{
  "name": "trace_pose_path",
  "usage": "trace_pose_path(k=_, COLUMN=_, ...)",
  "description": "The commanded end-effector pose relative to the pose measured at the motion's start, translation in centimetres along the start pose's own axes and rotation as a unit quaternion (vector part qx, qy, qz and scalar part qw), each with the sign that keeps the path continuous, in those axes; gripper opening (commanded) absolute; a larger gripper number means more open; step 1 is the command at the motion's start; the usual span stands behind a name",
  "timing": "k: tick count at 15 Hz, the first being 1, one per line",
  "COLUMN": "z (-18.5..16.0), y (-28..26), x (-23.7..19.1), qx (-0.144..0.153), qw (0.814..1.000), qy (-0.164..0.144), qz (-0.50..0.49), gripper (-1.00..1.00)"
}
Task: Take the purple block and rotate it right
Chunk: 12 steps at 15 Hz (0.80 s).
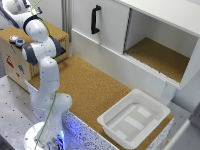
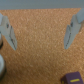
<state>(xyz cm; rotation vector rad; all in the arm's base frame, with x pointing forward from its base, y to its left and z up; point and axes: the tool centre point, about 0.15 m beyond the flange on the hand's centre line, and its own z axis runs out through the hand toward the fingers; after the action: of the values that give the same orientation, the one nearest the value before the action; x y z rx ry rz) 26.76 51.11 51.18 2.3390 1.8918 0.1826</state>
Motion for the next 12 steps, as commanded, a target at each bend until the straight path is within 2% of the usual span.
trace_pose_path(k=1, z=5.6, y=3.9, x=-5.8, qx=0.040, qw=0.991, qy=0.112, qz=-0.064, gripper=1.00)
trace_pose_path(k=5, z=7.9, y=5.1, x=-7.0, qx=0.044, qw=0.985, qy=0.142, qz=-0.085, gripper=1.00)
trace_pose_path(k=8, z=10.2, y=5.8, x=-7.2, qx=0.047, qw=0.985, qy=0.136, qz=-0.096, gripper=1.00)
trace_pose_path(k=12, z=10.6, y=5.6, x=-7.4, qx=0.050, qw=0.984, qy=0.133, qz=-0.108, gripper=1.00)
